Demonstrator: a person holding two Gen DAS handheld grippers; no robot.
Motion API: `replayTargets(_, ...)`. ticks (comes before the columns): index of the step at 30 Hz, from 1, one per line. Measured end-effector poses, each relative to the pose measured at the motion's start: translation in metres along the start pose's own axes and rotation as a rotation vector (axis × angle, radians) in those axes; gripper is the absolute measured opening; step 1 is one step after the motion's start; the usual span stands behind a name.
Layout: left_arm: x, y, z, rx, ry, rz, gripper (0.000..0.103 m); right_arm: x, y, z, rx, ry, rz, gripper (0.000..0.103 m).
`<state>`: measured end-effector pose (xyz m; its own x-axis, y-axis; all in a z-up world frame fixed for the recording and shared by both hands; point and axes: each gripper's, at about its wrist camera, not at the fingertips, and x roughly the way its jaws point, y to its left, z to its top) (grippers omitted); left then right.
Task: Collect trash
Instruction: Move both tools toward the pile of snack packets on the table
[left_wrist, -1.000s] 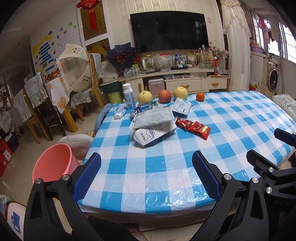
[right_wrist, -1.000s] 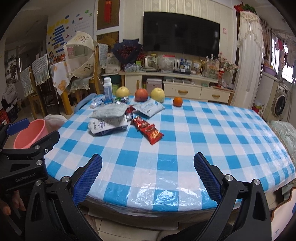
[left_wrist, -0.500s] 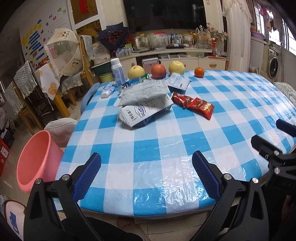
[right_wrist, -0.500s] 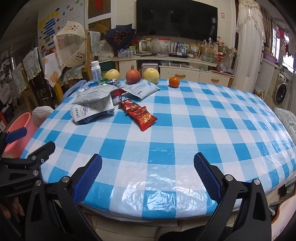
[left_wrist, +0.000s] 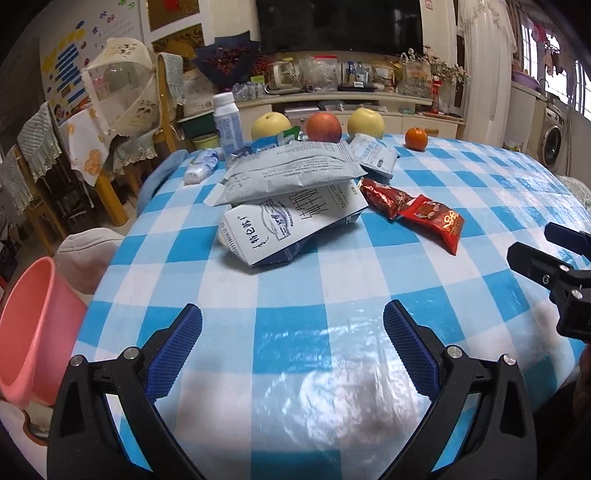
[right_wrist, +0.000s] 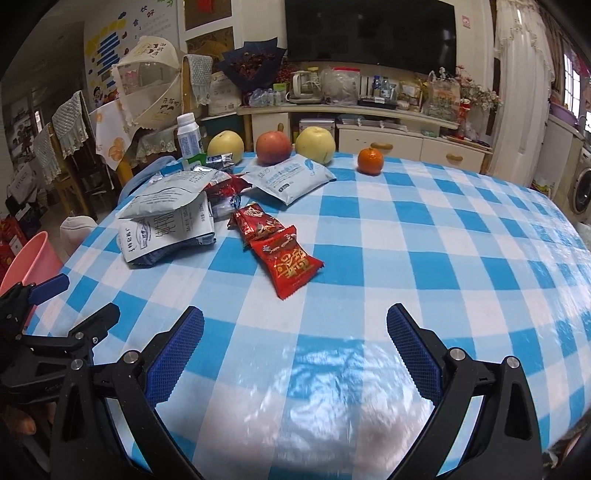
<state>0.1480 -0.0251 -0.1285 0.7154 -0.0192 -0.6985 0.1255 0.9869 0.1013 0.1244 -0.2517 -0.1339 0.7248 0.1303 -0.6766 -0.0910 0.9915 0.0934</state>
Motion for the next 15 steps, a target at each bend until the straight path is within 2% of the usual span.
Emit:
replayTargets(4,0.018,0.01,0.004,0.013,0.023,-0.09,0.099,0.028,-0.005,0.01,-0.006,0.027,0.022,0.098)
replayTargets(7,0.023,0.022,0.003,0.007,0.036,-0.197,0.099,0.044,-0.012,0.02,0.015,0.029,0.05,0.098)
replayTargets(11,0.026,0.036,0.005,-0.001,0.094,-0.197,0.099,0.062,-0.02,0.035,0.057,0.034,0.104,0.098)
replayTargets(15,0.03,0.064,0.016,-0.08,0.141,-0.117,0.099,0.084,-0.014,0.041,0.024,0.076,0.104,0.098)
